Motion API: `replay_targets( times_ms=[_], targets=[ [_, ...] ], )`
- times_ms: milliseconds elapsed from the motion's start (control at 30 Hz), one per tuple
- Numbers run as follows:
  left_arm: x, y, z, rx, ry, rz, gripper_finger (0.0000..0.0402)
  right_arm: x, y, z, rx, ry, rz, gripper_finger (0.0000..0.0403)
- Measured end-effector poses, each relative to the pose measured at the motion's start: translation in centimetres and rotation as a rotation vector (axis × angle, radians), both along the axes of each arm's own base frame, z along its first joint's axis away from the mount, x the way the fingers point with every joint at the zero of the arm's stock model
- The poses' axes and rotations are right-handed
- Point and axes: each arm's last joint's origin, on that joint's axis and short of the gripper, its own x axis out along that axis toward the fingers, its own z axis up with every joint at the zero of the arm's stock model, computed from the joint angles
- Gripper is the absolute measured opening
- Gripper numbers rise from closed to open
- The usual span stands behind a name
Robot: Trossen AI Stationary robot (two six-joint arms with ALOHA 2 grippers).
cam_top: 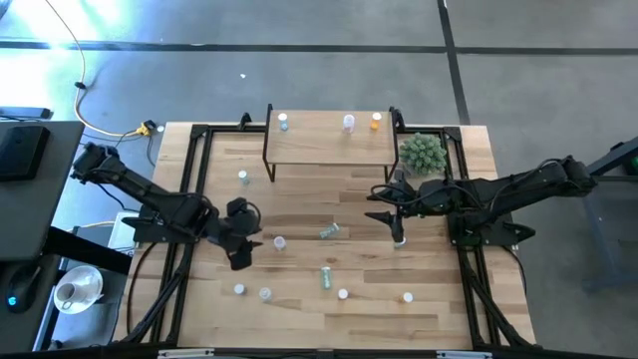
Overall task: Pick and place medicine bottles onto shelf by color
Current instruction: Put the bottom blue pill bottle on the shelf aligned with the other blue pill bottle
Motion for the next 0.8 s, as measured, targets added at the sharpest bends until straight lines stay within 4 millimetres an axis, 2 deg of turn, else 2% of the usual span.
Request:
replay_targets(
  times_ms=[400, 800],
  targets=[
    [-2.2, -3.2, -0.4, -0.145, 0.065, 0.027, 0.0186, -0.1, 0.0, -0.2, -0.034, 0.028, 0.010, 0.0204],
    [-4.4, -6.4, -0.3, -0.293, 0.006, 0.159, 0.0186, -0.1, 0.0, -0.2, -0.053, 0.030, 0.017, 0.0204]
  ],
)
